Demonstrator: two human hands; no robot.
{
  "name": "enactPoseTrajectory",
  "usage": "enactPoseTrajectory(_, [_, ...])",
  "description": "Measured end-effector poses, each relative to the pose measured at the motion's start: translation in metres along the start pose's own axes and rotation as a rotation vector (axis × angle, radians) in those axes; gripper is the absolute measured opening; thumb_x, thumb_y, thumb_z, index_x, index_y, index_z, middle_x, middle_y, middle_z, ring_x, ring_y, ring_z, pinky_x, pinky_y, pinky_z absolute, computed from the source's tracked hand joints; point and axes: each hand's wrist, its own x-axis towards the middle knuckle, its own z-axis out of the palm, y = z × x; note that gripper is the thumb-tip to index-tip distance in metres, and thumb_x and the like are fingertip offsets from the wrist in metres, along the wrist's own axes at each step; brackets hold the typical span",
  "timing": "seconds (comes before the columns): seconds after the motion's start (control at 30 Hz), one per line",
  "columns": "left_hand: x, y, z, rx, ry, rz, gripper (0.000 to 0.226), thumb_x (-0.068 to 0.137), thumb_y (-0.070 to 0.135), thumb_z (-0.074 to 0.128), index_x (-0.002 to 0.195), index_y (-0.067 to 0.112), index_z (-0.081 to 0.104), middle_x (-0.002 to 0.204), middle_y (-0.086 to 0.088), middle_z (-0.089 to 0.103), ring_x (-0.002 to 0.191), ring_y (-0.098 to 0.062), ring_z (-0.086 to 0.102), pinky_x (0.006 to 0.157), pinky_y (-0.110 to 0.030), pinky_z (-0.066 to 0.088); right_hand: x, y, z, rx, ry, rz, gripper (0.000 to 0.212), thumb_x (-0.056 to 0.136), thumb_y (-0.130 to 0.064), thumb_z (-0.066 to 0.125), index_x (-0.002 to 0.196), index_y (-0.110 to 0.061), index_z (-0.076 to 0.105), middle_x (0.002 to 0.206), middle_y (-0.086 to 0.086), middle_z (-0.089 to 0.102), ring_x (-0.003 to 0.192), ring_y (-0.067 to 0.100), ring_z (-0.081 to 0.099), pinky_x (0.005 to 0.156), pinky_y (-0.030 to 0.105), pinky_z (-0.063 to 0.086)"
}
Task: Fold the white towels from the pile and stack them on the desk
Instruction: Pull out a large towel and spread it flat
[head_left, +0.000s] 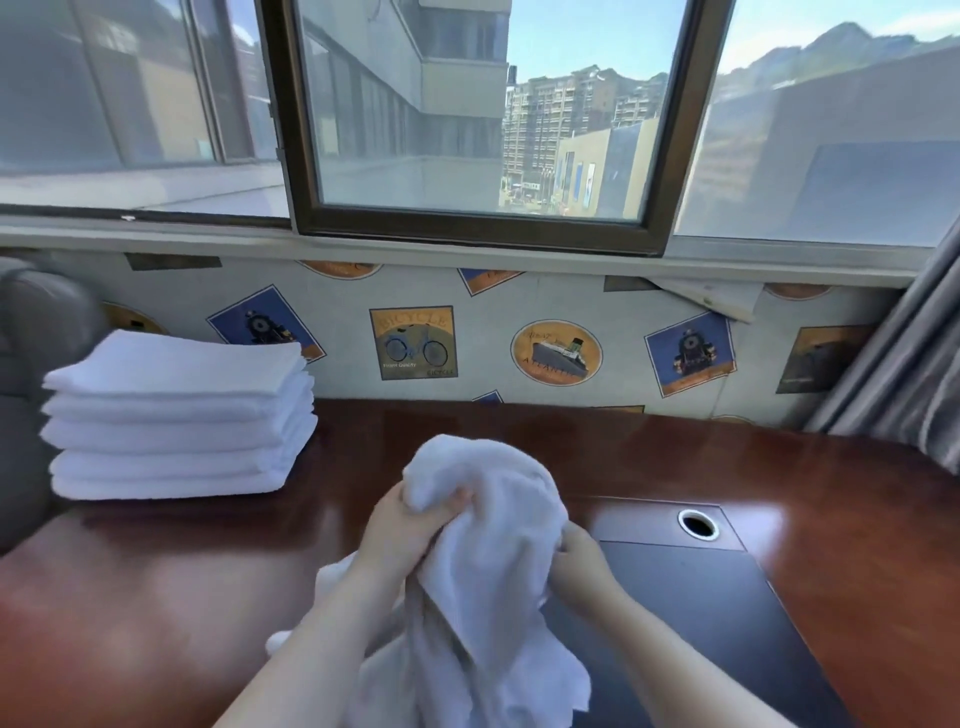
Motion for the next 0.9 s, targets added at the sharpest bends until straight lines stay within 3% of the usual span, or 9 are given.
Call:
enactPoseTrajectory(0.1, [0.0, -0.002, -0.008, 0.139, 0.032, 0.176, 0.047, 0.054, 0.025, 0.092, 0.095, 0.017, 0.071, 0.087, 0.002, 0.076, 0.078, -0.009, 0.071, 0.065, -0.027, 0.056, 0.01, -0.026, -0.033, 0.062, 0.228, -0.029, 0.019, 0.08, -0.022, 0.054, 0.064, -0.015, 0.049, 0.062, -0.003, 0.057, 0.061, 0.014, 0.044, 0.057, 0.027, 0.037])
enactPoseTrajectory(0.2, [0.007, -0.003, 0.001, 0.243, 0.134, 0.192, 0.043, 0.057, 0.017, 0.086, 0.094, 0.012, 0.066, 0.084, 0.0, 0.073, 0.072, -0.008, 0.068, 0.055, -0.021, 0.049, 0.008, -0.056, -0.047, 0.312, 0.316, -0.053, 0.021, 0.07, -0.03, 0.047, 0.076, -0.015, 0.061, 0.073, 0.001, 0.064, 0.067, 0.018, 0.053, 0.06, 0.027, 0.042])
enactPoseTrajectory(0.33, [0.018, 0.005, 0.004, 0.191, 0.308, 0.219, 0.024, 0.081, 0.01, 0.071, 0.101, 0.017, 0.06, 0.102, 0.0, 0.068, 0.088, -0.015, 0.063, 0.068, -0.022, 0.05, 0.006, -0.089, -0.071, 0.603, 0.368, 0.026, 0.03, 0.064, -0.033, 0.049, 0.081, -0.014, 0.065, 0.07, 0.003, 0.063, 0.062, 0.02, 0.054, 0.055, 0.026, 0.041])
enactPoseTrajectory(0.43, [0.005, 0.006, 0.015, 0.085, 0.345, 0.176, 0.042, 0.082, 0.025, 0.077, 0.116, 0.016, 0.055, 0.122, -0.002, 0.059, 0.109, -0.015, 0.056, 0.091, -0.033, 0.048, 0.008, -0.112, -0.089, 0.642, 0.385, 0.046, 0.015, 0.083, -0.027, 0.055, 0.074, -0.015, 0.058, 0.065, 0.001, 0.057, 0.057, 0.019, 0.052, 0.053, 0.026, 0.042])
enactPoseTrajectory(0.53, [-0.025, 0.014, 0.041, 0.174, 0.133, 0.256, 0.068, 0.068, 0.053, 0.081, 0.122, 0.024, 0.052, 0.129, 0.009, 0.05, 0.114, -0.003, 0.046, 0.084, -0.018, 0.037, 0.013, -0.135, -0.097, 0.59, 0.401, -0.038, 0.016, 0.089, -0.023, 0.051, 0.075, -0.016, 0.055, 0.076, 0.005, 0.062, 0.074, 0.024, 0.063, 0.073, 0.037, 0.053])
enactPoseTrajectory(0.67, [-0.049, 0.036, 0.069, 0.286, -0.457, 0.217, 0.092, 0.045, 0.052, 0.085, 0.124, 0.029, 0.045, 0.124, 0.009, 0.057, 0.113, -0.002, 0.057, 0.092, -0.026, 0.051, 0.014, -0.158, -0.098, 0.585, 0.425, -0.215, 0.011, 0.088, -0.019, 0.051, 0.077, -0.019, 0.055, 0.063, -0.001, 0.058, 0.057, 0.014, 0.055, 0.052, 0.025, 0.042])
enactPoseTrajectory(0.73, [-0.041, 0.045, 0.077, 0.299, -0.417, 0.247, 0.082, 0.058, 0.043, 0.087, 0.129, 0.027, 0.048, 0.126, 0.004, 0.062, 0.118, -0.012, 0.059, 0.098, -0.038, 0.05, 0.011, -0.166, -0.099, 0.572, 0.382, -0.264, 0.009, 0.086, -0.016, 0.052, 0.078, -0.019, 0.055, 0.06, -0.003, 0.058, 0.057, 0.012, 0.056, 0.052, 0.024, 0.042])
enactPoseTrajectory(0.8, [-0.023, 0.055, 0.075, 0.406, -0.246, 0.313, 0.057, 0.078, 0.025, 0.08, 0.129, 0.016, 0.054, 0.121, -0.005, 0.065, 0.114, -0.022, 0.061, 0.099, -0.046, 0.049, 0.006, -0.172, -0.107, 0.562, 0.357, -0.289, 0.003, 0.081, -0.014, 0.056, 0.078, -0.015, 0.058, 0.061, -0.003, 0.06, 0.06, 0.013, 0.058, 0.053, 0.022, 0.045])
enactPoseTrajectory(0.9, [0.007, 0.063, 0.053, 0.615, -0.05, 0.371, 0.022, 0.091, 0.017, 0.064, 0.11, 0.006, 0.063, 0.106, -0.013, 0.067, 0.102, -0.032, 0.062, 0.089, -0.047, 0.05, 0.001, -0.161, -0.132, 0.47, 0.388, -0.339, 0.023, 0.063, -0.018, 0.064, 0.084, -0.006, 0.066, 0.075, 0.006, 0.067, 0.071, 0.019, 0.064, 0.066, 0.032, 0.054])
